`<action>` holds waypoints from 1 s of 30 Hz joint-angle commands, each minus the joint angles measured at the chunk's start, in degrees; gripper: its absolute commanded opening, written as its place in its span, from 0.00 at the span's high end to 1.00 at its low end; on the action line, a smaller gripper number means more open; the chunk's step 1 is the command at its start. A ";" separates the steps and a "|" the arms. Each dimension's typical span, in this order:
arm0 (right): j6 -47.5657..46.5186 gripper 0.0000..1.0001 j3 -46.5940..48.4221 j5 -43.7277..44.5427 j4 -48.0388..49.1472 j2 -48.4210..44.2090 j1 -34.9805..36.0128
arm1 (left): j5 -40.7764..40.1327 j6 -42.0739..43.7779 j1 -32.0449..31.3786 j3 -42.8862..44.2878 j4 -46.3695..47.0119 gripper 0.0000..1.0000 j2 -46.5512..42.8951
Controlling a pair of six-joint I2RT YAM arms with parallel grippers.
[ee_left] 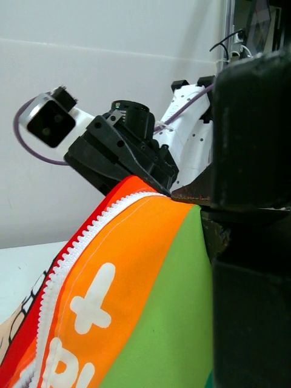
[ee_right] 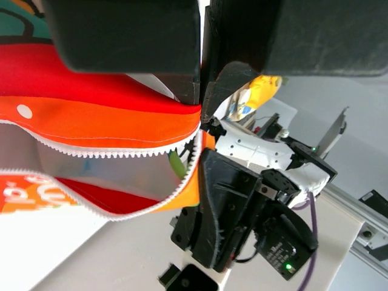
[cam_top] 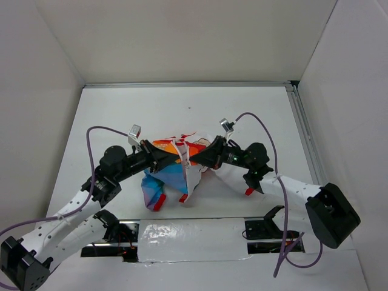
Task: Zip up the jacket
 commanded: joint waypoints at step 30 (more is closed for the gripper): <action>-3.47 1.00 5.26 4.32 0.52 -4.20 -1.10 | 2.17 -4.31 0.21 4.09 14.54 1.00 4.74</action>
